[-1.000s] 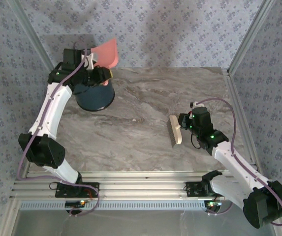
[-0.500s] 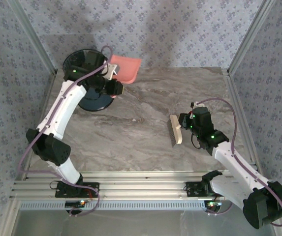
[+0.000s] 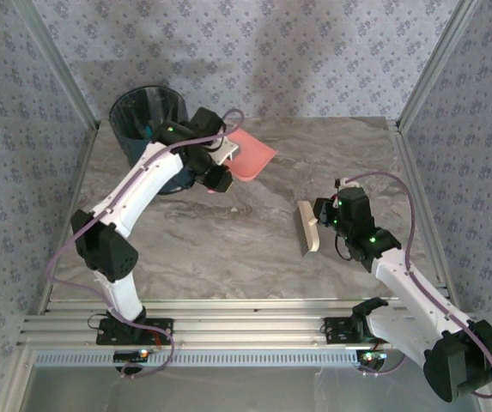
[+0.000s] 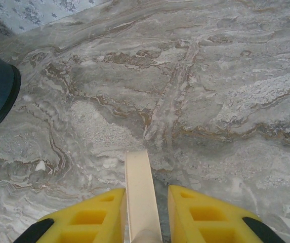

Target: Sweep away the paper scraps from the table

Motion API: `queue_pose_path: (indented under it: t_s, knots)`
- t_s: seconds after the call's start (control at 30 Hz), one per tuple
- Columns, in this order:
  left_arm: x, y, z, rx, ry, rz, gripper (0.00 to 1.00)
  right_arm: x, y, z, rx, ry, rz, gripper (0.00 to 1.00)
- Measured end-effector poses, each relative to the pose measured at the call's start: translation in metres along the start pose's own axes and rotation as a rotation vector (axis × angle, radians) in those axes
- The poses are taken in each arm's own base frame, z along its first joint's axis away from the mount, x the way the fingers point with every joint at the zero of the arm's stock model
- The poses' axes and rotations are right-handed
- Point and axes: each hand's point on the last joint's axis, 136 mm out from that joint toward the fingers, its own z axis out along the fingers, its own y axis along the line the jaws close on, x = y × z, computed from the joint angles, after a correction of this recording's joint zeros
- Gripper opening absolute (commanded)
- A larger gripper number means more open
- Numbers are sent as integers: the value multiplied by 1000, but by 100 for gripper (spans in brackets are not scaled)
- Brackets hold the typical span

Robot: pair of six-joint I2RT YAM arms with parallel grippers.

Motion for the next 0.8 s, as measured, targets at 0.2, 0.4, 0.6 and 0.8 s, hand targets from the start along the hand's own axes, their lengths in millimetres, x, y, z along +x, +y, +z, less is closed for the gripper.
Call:
queue_pose_path:
  t_s: [0.2,0.4,0.6,0.8]
  knots:
    - [12,-5,34,-7,105,51,0,-1,-3,-3,13,-6,1,0]
    - [23,-5,65,-4,190,67,0,-1,-7,-7,32,-11,1,0]
    - [33,-9,96,13,253,74,0,0,-13,-10,58,-9,1,0]
    - [32,-12,126,29,276,78,0,-2,-17,-13,80,-25,1,0]
